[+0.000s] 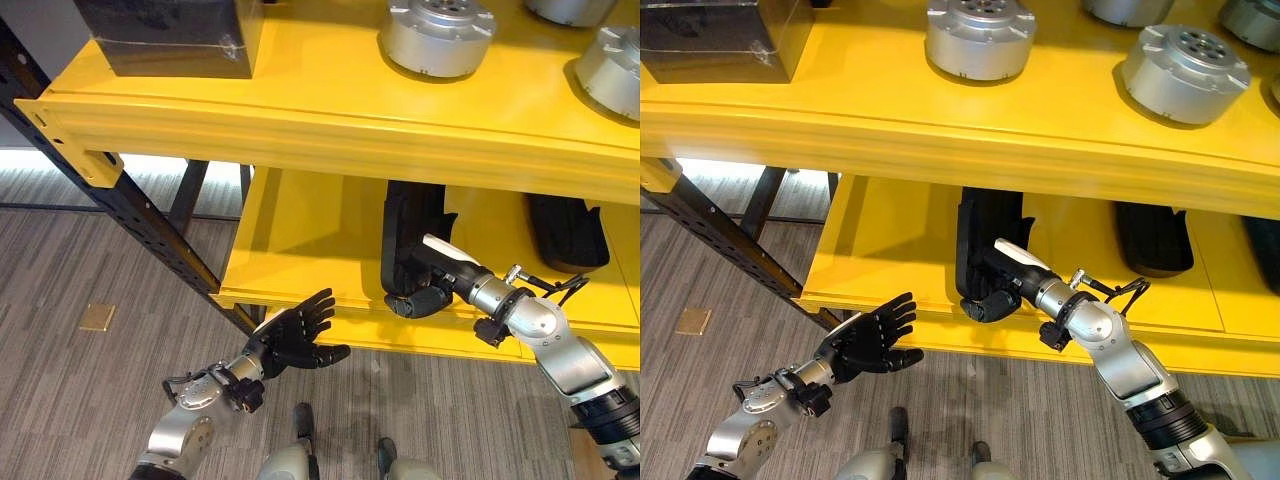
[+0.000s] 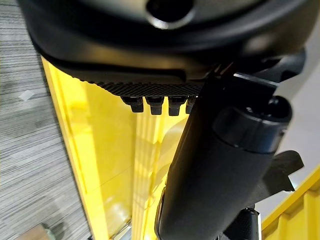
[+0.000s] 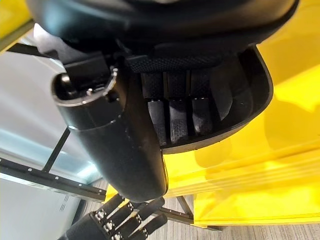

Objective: Move parts from the plastic box to the shelf.

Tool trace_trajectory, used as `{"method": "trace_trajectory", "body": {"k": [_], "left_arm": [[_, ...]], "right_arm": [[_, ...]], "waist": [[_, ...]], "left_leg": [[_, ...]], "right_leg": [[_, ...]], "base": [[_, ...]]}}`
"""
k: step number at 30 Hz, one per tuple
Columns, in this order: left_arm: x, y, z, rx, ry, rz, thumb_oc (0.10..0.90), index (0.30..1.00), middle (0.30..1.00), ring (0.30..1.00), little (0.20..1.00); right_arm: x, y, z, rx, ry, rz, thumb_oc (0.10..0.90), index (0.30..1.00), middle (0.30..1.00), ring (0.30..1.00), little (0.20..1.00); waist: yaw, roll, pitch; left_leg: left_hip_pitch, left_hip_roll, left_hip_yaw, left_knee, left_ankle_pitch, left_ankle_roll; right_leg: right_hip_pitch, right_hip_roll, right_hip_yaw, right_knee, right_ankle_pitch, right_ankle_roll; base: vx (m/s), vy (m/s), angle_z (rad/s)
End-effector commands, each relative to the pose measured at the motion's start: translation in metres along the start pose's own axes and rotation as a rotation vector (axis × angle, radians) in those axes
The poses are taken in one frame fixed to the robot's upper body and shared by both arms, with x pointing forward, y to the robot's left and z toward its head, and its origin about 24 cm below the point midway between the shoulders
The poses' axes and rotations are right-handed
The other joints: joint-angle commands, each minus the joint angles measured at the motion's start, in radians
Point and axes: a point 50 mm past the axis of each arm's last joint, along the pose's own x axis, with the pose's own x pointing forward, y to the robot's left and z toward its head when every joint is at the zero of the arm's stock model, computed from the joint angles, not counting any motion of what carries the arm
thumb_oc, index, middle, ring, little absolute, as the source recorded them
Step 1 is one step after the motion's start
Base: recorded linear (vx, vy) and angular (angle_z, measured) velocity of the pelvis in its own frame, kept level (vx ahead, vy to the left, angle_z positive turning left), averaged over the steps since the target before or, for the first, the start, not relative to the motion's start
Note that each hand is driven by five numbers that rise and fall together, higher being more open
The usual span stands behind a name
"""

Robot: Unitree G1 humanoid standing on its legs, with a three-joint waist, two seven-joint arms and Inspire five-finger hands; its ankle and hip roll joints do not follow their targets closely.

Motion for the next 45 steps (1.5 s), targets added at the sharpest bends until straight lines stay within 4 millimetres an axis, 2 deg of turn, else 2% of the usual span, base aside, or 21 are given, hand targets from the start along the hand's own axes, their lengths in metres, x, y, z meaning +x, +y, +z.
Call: {"method": "trace_trajectory", "body": {"k": [1,5,6,7,8,11,14,17,19,26,34,38,45], "left_arm": [[0.004,-0.018,0.029,0.046,-0.157,-0.128,0.900,1.000,1.000,1.000,1.000],[0.004,-0.019,0.028,0.043,-0.149,-0.128,0.900,1.000,1.000,1.000,1.000],[0.004,-0.019,0.028,0.050,-0.148,-0.117,0.900,1.000,1.000,1.000,1.000],[0.003,-0.018,0.027,0.046,-0.146,-0.097,0.900,1.000,1.000,1.000,1.000],[0.002,-0.015,0.028,0.042,-0.155,-0.074,0.900,1.000,1.000,1.000,1.000],[0.004,-0.015,0.032,0.049,-0.172,-0.083,0.900,1.000,1.000,1.000,1.000],[0.003,-0.015,0.033,0.053,-0.171,-0.068,0.900,1.000,1.000,1.000,1.000],[0.005,-0.016,0.034,0.021,-0.182,-0.078,0.900,1.000,1.000,1.000,1.000],[0.006,-0.016,0.038,0.030,-0.197,-0.077,0.900,1.000,1.000,1.000,1.000],[0.003,-0.015,0.039,0.023,-0.200,-0.067,0.900,1.000,1.000,1.000,1.000],[0.002,-0.017,0.037,0.035,-0.188,-0.074,0.900,1.000,1.000,1.000,1.000],[0.003,-0.019,0.037,0.041,-0.174,-0.095,0.900,1.000,1.000,1.000,1.000],[0.004,-0.025,0.037,0.056,-0.146,-0.144,0.900,1.000,1.000,1.000,1.000]], "right_arm": [[-0.002,-0.046,0.037,-0.097,-0.168,-0.198,0.400,0.300,0.300,0.300,0.300],[-0.003,-0.043,0.036,-0.101,-0.166,-0.183,0.400,0.300,0.300,0.300,0.300],[-0.001,-0.043,0.038,-0.103,-0.173,-0.174,0.400,0.300,0.300,0.300,0.300],[0.001,-0.042,0.039,-0.096,-0.183,-0.165,0.400,0.300,0.300,0.300,0.300],[0.007,-0.042,0.043,-0.089,-0.203,-0.157,0.400,0.300,0.300,0.300,0.300],[0.015,-0.042,0.047,-0.090,-0.213,-0.154,0.400,0.300,0.300,0.300,0.300],[0.016,-0.043,0.048,-0.070,-0.211,-0.160,0.400,0.300,0.300,0.300,0.300],[0.016,-0.044,0.048,-0.077,-0.212,-0.177,0.400,0.300,0.300,0.300,0.300],[0.019,-0.048,0.050,-0.076,-0.217,-0.203,0.400,0.300,0.300,0.300,0.300],[0.018,-0.051,0.055,-0.090,-0.223,-0.194,0.400,0.300,0.300,0.300,0.300],[0.015,-0.060,0.057,-0.141,-0.213,-0.234,0.400,0.300,0.300,0.300,0.300],[0.010,-0.072,0.060,-0.195,-0.211,-0.259,0.400,0.300,0.300,0.300,0.300],[-0.002,-0.106,0.075,-0.308,-0.202,-0.330,0.400,0.300,0.300,0.300,0.300]], "waist": [[0.021,0.013,-0.099],[0.026,0.014,-0.086],[0.032,0.019,-0.074],[0.040,0.021,-0.067],[0.047,0.018,-0.061],[0.047,0.010,-0.048],[0.052,0.007,-0.046],[0.066,0.002,-0.040],[0.080,-0.003,-0.024],[0.085,-0.001,-0.013],[0.079,0.006,-0.011],[0.076,0.007,-0.014],[0.085,0.005,0.005]], "left_leg": [[-0.017,0.027,0.016,0.138,-0.149,-0.007],[-0.017,0.022,0.031,0.156,-0.166,0.017],[-0.008,0.024,0.035,0.158,-0.176,0.026],[0.003,0.025,0.041,0.158,-0.179,0.027],[0.012,0.031,0.052,0.158,-0.185,0.021],[0.020,0.046,0.056,0.163,-0.196,0.006],[0.003,0.068,0.063,0.190,-0.202,-0.009],[-0.024,0.074,0.065,0.215,-0.204,-0.015],[-0.041,0.083,0.066,0.228,-0.201,-0.022],[-0.030,0.103,0.077,0.198,-0.181,-0.033],[-0.021,0.114,0.078,0.176,-0.166,-0.040],[-0.020,0.117,0.071,0.176,-0.166,-0.043],[-0.056,0.133,0.039,0.208,-0.163,-0.057]], "right_leg": [[-0.087,0.026,-0.045,0.183,-0.055,-0.005],[-0.151,0.026,-0.084,0.318,-0.054,0.002],[-0.208,0.018,-0.115,0.422,-0.046,0.011],[-0.231,-0.014,-0.144,0.434,-0.022,0.023],[-0.244,-0.065,-0.151,0.372,0.034,0.039],[-0.245,-0.121,-0.124,0.219,0.124,0.073],[-0.213,-0.133,-0.122,0.149,0.120,0.090],[-0.201,-0.144,-0.143,0.131,0.122,0.092],[-0.193,-0.144,-0.163,0.119,0.121,0.093],[-0.190,-0.133,-0.194,0.115,0.105,0.097],[-0.192,-0.118,-0.189,0.117,0.088,0.092],[-0.194,-0.107,-0.183,0.129,0.074,0.084],[-0.214,-0.072,-0.177,0.196,0.017,0.050]], "base": [[0.09,0.120,-0.19],[0.06,0.116,-0.31],[0.06,0.084,-0.54],[0.04,-0.007,-0.55],[0.01,-0.098,-0.72],[0.00,-0.189,-0.45],[0.01,-0.174,0.08],[-0.05,-0.141,0.26],[-0.09,-0.140,0.09],[-0.02,-0.050,-0.06],[-0.03,-0.037,-0.01],[0.00,-0.050,0.01],[-0.02,-0.085,0.02]]}}
